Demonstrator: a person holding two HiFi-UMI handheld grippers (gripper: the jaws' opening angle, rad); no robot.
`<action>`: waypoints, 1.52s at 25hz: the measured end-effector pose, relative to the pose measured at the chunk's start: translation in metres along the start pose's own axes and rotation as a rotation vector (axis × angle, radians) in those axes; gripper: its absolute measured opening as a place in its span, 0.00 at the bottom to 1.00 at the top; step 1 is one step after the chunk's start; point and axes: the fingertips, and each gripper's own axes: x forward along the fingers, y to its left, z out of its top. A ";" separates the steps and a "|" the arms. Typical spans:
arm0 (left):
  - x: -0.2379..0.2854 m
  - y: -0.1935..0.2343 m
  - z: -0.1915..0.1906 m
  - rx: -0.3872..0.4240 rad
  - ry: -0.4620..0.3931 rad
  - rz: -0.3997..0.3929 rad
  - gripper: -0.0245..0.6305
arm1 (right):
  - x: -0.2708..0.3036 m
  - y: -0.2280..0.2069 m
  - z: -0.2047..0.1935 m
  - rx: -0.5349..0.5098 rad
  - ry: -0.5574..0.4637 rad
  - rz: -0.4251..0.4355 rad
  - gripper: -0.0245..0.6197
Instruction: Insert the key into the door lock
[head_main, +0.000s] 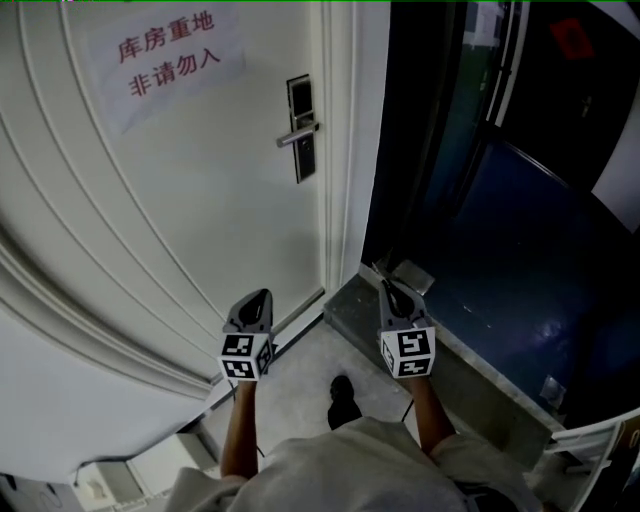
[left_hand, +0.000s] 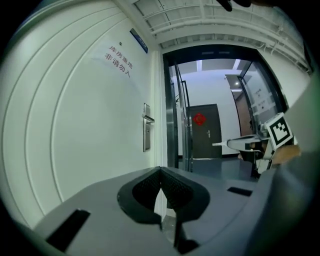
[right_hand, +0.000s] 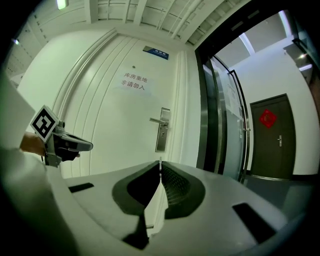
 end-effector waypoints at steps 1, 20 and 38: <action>0.018 0.004 0.006 0.002 0.000 0.004 0.06 | 0.019 -0.009 0.005 -0.003 -0.006 0.007 0.08; 0.260 0.059 0.056 0.017 -0.007 0.068 0.06 | 0.261 -0.123 0.016 0.003 -0.028 0.122 0.08; 0.268 0.090 0.054 0.016 0.006 0.077 0.06 | 0.299 -0.097 0.010 0.014 -0.005 0.154 0.08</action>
